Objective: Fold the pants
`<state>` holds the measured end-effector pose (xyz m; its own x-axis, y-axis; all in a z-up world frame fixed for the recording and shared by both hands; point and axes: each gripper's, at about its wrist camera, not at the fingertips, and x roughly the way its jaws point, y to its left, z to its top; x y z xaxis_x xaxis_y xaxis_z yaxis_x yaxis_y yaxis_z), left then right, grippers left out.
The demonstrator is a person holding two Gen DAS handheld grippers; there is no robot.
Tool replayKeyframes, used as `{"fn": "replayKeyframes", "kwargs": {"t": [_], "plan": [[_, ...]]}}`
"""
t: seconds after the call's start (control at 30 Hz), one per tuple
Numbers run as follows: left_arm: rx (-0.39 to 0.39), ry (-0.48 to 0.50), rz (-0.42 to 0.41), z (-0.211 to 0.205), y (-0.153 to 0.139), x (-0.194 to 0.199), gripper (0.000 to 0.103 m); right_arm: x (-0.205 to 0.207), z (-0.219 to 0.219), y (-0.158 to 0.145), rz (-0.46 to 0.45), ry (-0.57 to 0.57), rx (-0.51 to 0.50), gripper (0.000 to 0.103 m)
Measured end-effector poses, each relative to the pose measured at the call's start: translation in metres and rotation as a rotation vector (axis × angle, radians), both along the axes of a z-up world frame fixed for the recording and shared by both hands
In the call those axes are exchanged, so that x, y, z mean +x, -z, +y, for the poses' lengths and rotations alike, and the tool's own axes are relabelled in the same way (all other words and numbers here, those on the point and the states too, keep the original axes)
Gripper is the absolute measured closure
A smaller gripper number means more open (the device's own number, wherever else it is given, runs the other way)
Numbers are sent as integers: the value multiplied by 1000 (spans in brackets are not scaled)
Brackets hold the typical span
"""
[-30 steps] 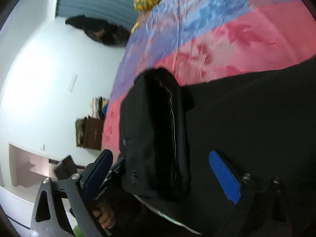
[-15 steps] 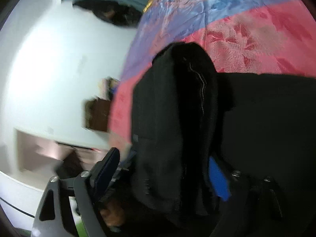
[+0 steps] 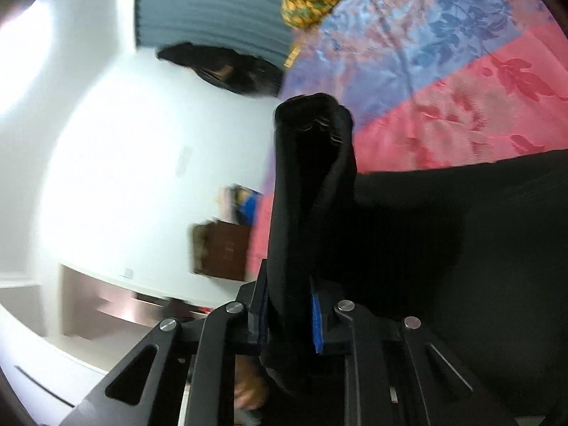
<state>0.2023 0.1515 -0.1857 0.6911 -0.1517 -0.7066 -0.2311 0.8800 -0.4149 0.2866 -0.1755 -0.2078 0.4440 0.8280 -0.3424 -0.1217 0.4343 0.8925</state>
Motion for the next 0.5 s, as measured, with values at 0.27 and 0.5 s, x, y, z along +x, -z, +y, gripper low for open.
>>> {"fn": "replayKeyframes", "kwargs": {"t": [0.27,0.5], "plan": [[3,-17,23,1,5,-2,48,-16,-29,-38,-55,18,67,85],[20,11,41,-4,8,0,48,-40,-71,-24,-26,89,117,88]]}}
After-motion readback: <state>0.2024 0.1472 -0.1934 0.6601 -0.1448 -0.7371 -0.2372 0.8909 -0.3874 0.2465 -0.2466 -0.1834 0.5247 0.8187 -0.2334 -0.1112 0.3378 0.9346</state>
